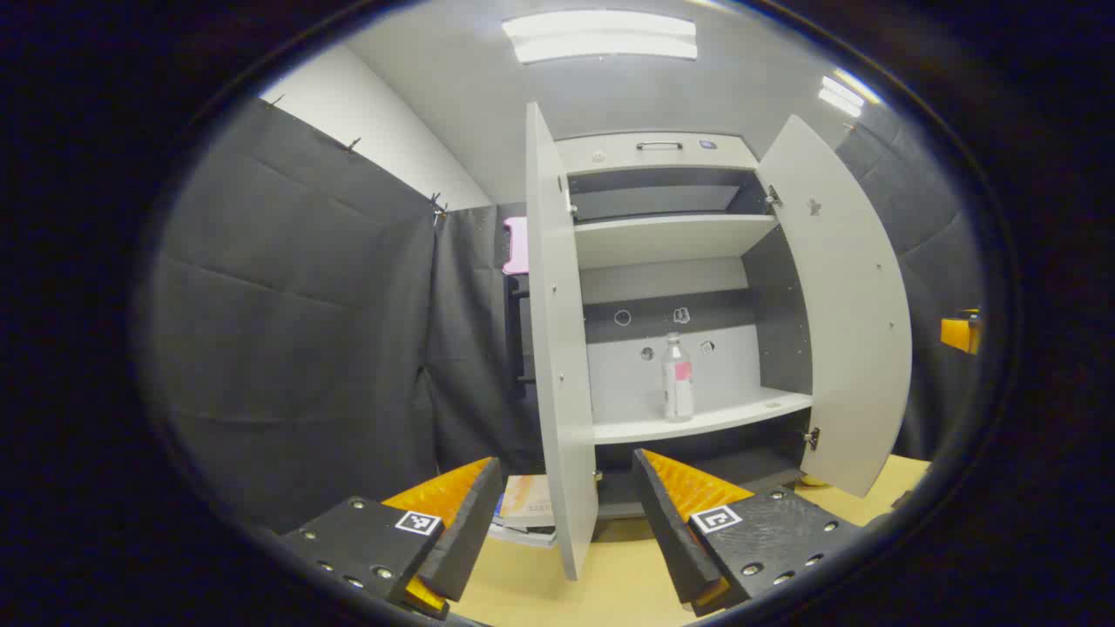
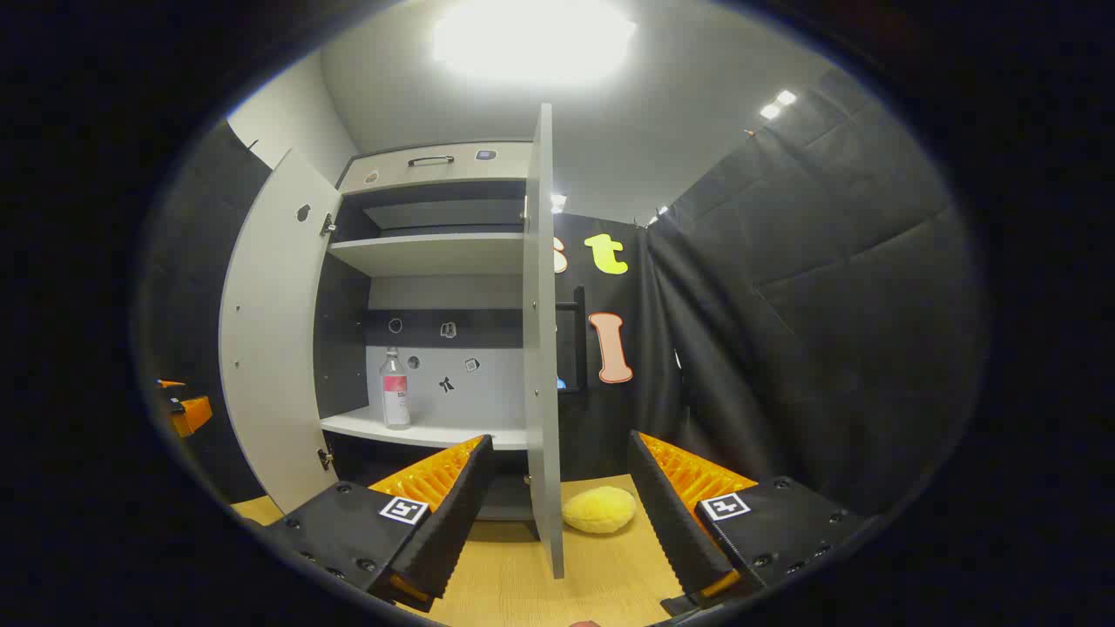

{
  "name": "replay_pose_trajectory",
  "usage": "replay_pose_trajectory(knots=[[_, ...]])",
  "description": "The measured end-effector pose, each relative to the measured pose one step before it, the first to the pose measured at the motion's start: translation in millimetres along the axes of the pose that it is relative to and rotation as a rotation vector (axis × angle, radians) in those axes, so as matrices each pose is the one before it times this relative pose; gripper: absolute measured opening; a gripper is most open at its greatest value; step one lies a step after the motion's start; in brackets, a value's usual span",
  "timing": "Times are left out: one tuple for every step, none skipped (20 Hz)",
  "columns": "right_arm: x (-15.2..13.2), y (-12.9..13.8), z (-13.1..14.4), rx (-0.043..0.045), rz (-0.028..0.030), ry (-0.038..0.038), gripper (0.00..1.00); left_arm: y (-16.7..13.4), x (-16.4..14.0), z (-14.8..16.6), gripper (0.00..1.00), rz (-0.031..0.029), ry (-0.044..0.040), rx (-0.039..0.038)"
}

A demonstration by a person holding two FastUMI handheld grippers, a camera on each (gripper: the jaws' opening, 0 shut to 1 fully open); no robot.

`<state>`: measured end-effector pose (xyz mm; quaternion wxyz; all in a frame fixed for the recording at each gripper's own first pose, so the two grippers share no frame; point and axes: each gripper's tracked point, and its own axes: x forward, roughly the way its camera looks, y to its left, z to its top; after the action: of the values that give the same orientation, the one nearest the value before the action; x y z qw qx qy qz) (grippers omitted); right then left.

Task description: Grasp the bottle in the cabinet with the left hand and place it on the coaster, then close the right door with the right hand and the left door with the left hand.

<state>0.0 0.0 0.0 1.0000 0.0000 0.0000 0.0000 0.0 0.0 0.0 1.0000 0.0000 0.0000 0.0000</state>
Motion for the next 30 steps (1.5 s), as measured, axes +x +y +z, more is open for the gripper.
replay_pose_trajectory(knots=[[-0.51, 0.01, 0.94, -0.00548, 0.00390, -0.00119, 0.97, -0.33, -0.70, 1.66, 0.95, 0.00093, -0.00286, 0.00599], [-0.46, 0.51, 0.47, -0.00793, 0.00173, -0.00193, 0.97, -0.14, -0.33, 1.62, 0.95, 0.00059, -0.00306, 0.00547], [0.49, -0.82, -1.01, -0.00745, -0.00017, 0.00064, 0.97, 0.22, 0.21, 0.32, 0.88, 0.00217, -0.00254, 0.00151], [0.60, 0.32, -2.03, -0.00439, 0.00297, 0.00758, 0.97, 0.06, -1.01, 1.36, 0.95, 0.00147, -0.00332, -0.00234], [0.24, 0.20, -2.78, 0.00106, 0.00049, 0.00690, 0.97, -0.38, 0.45, 0.17, 0.95, -0.00039, -0.00163, -0.00407], [0.04, -0.82, -1.59, 0.00413, -0.00146, 0.00424, 0.97, -0.53, 0.08, 0.80, 0.95, 0.00186, -0.00118, -0.00273], [0.17, -0.17, -2.30, 0.00550, 0.00022, 0.00481, 0.97, 0.34, 0.59, -1.06, 0.95, 0.00197, 0.00093, -0.00082], [0.57, -0.94, -1.33, 0.00244, 0.00052, 0.00226, 0.98, -1.21, 1.33, -0.83, 0.95, 0.00340, 0.00029, 0.00201], [1.10, -1.15, -1.74, -0.00233, -0.00371, 0.00195, 0.97, -0.94, 1.31, -1.13, 0.95, 0.00366, 0.00261, 0.00269], [1.04, -3.49, -1.67, -0.00404, -0.00414, 0.00050, 0.97, -1.24, 0.81, -0.48, 0.95, 0.00245, 0.00490, 0.00081], [1.23, -2.20, -2.37, -0.00155, -0.00212, 0.00206, 0.97, -2.07, 1.56, -1.92, 0.95, 0.00108, 0.00644, 0.00081], [1.22, -0.77, -1.99, 0.00126, 0.00267, 0.00356, 0.97, -2.03, 2.00, 1.14, 0.95, 0.00093, 0.00336, 0.00177], [0.98, -1.51, -2.27, 0.00037, 0.00324, 0.00370, 0.97, -2.44, 2.11, 1.37, 0.95, 0.00217, -0.00112, 0.00332], [1.93, -2.73, -2.84, -0.00071, 0.00369, 0.00372, 0.97, -3.22, 0.74, 1.16, 0.88, 0.00437, -0.00426, 0.00321], [1.55, -2.43, -2.43, -0.00285, 0.00398, 0.00390, 0.97, -4.91, -0.01, 2.19, 0.95, 0.00143, -0.00625, -0.00222], [1.62, -2.93, -2.84, -0.00328, 0.00576, 0.00197, 0.98, -6.76, -0.04, 3.66, 0.95, -0.00209, -0.00757, -0.00857], [0.92, -4.55, -3.26, -0.00296, 0.00774, 0.00334, 0.98, -8.05, 1.45, 2.44, 0.95, -0.00326, -0.00476, -0.01330], [0.53, -3.57, -3.69, -0.00181, 0.00811, 0.00278, 0.98, -9.68, 2.72, 0.76, 0.95, -0.00726, -0.00005, -0.01217], [0.37, -3.77, -4.72, 0.00075, 0.01001, 0.00637, 0.98, -9.12, 3.03, 1.09, 0.95, -0.00657, -0.00041, -0.01146], [0.28, -2.71, -4.31, 0.00223, 0.01293, 0.00606, 0.98, -8.95, 5.39, 2.77, 0.95, -0.00617, -0.00527, -0.00671], [-0.51, -2.22, -4.75, 0.00508, 0.01513, 0.00627, 0.98, -8.24, 6.27, 4.47, 0.95, -0.00390, -0.01566, 0.00085], [-1.09, -1.00, -2.81, 0.00582, 0.01802, 0.00044, 0.98, -8.93, 10.29, 4.32, 0.95, -0.00434, -0.01803, 0.00640], [-0.54, -1.98, -2.90, 0.00527, 0.01003, 0.00417, 0.98, -9.44, 9.04, 4.85, 0.95, -0.00754, -0.01506, 0.01096], [-0.56, -3.95, -5.44, 0.00332, 0.00173, 0.01384, 0.98, -11.53, 10.93, 3.90, 0.95, -0.01243, -0.01340, 0.01000], [-1.13, -3.80, -3.76, 0.00473, -0.00178, 0.01305, 0.97, -10.44, 13.74, 3.84, 0.95, -0.01428, -0.00776, 0.00677], [-2.03, -3.72, 0.91, 0.01052, -0.00487, -0.00130, 0.98, -9.41, 12.41, 1.93, 0.81, -0.01593, -0.00435, 0.00203], [-1.60, -4.20, 2.07, 0.01318, -0.00636, -0.00966, 0.98, -6.58, 13.40, 1.55, 0.81, -0.00964, -0.00236, -0.00511], [-0.15, -4.09, 0.00, 0.01014, -0.01321, -0.00489, 0.98, -7.54, 16.60, 0.16, 0.88, -0.01286, -0.00456, -0.01302], [0.40, -5.49, -2.73, 0.00554, -0.01734, 0.00559, 0.97, -8.07, 14.07, 0.46, 0.88, -0.01816, -0.00123, -0.01409], [0.39, -4.66, -2.69, 0.00223, -0.01675, 0.00943, 0.97, -6.78, 15.39, 0.23, 0.88, -0.01550, -0.00265, -0.01042]])
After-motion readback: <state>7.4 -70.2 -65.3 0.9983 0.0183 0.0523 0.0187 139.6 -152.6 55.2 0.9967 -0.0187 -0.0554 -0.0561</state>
